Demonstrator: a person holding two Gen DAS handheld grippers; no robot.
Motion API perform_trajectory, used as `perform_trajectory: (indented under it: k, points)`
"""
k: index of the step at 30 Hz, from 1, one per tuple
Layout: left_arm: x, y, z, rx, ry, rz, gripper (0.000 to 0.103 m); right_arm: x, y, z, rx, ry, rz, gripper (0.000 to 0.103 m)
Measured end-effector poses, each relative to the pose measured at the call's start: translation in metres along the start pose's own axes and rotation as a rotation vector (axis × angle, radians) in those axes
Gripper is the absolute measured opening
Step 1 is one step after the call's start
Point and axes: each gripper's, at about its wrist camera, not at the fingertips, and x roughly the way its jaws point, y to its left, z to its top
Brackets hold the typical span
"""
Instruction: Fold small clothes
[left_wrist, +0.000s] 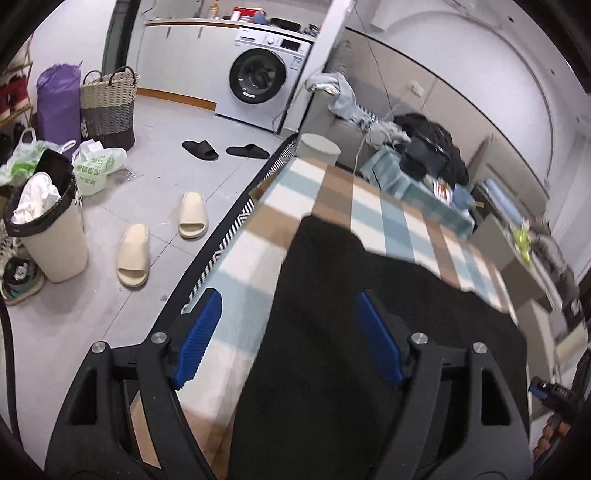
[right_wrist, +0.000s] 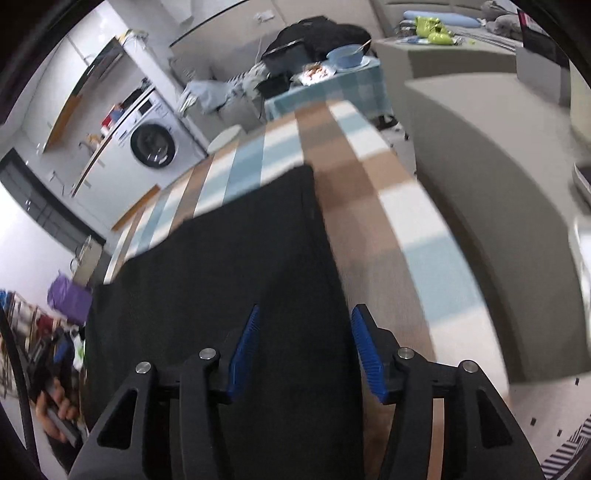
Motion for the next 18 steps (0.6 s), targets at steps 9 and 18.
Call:
perform_trajectory:
  k: [9,18]
  points:
    - [-0.018,-0.002,-0.067,0.076,0.09,-0.014,0.079,-0.02,0.009,-0.044,-0.129,0.03,0.01,0.052]
    - [-0.009,0.0,-0.107,0.113,0.202,0.003,0.079,-0.022,0.011,-0.054,-0.194,0.043,-0.019,0.052]
